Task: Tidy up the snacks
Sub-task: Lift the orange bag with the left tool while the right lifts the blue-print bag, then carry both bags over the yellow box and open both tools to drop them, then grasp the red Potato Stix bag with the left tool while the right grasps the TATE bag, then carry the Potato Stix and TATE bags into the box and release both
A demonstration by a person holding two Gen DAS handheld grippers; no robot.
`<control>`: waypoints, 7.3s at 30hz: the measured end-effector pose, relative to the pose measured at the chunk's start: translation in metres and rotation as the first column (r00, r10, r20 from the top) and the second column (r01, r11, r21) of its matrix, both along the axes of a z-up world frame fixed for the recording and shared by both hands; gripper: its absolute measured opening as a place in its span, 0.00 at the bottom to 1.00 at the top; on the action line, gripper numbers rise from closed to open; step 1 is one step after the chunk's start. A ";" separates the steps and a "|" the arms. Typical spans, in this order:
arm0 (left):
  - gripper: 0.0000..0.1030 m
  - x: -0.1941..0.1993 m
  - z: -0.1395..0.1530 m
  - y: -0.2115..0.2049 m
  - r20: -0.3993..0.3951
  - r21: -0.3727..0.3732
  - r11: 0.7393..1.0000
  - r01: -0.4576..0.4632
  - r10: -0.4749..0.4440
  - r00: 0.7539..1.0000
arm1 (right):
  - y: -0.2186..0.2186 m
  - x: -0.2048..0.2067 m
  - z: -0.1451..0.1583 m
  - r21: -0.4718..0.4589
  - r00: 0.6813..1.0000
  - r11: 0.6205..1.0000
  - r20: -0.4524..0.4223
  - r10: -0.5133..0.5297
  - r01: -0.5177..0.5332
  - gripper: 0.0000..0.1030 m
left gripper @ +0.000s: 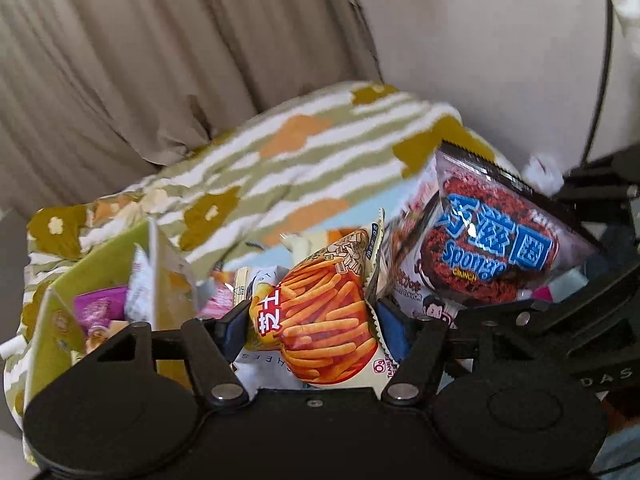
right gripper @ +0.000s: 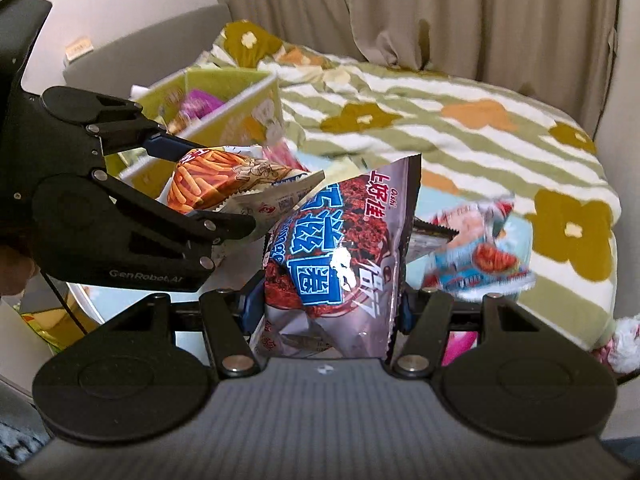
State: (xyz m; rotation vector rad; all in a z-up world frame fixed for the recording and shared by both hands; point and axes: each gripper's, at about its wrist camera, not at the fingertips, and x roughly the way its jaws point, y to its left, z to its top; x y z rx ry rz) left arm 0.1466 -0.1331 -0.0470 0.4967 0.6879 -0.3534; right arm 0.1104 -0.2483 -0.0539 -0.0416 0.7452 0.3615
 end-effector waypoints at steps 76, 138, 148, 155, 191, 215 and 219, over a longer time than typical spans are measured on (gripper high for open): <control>1.00 0.072 0.018 0.335 -0.085 -0.220 0.915 -0.338 0.328 0.941 | 0.301 0.150 0.044 0.063 0.980 0.979 0.024 -0.195 0.193 1.00; 0.97 0.039 -0.120 0.015 0.012 0.081 0.924 -0.373 0.373 0.928 | 0.002 0.074 -0.066 -0.033 0.923 0.934 -0.143 -0.357 0.356 1.00; 0.66 0.045 -0.125 0.028 0.028 0.136 0.885 -0.446 0.446 0.894 | -0.008 0.083 -0.076 0.026 0.933 0.949 -0.190 -0.305 0.315 1.00; 0.57 0.041 -0.115 0.031 -0.010 0.105 0.888 -0.448 0.451 0.892 | -0.006 0.089 -0.075 0.062 0.945 0.957 -0.190 -0.267 0.283 1.00; 0.57 -0.015 0.024 0.058 0.153 -0.079 0.875 -0.477 0.484 0.862 | 0.014 0.071 0.002 0.186 0.984 0.969 -0.110 -0.141 0.160 0.84; 0.58 0.116 0.074 0.288 0.015 -0.246 0.892 -0.379 0.395 0.919 | 0.230 0.158 0.112 0.224 0.985 0.964 0.064 -0.160 0.142 0.84; 0.58 0.151 0.065 0.307 -0.046 -0.273 0.902 -0.334 0.335 0.941 | 0.255 0.185 0.110 0.224 0.976 0.954 0.046 -0.214 0.199 0.84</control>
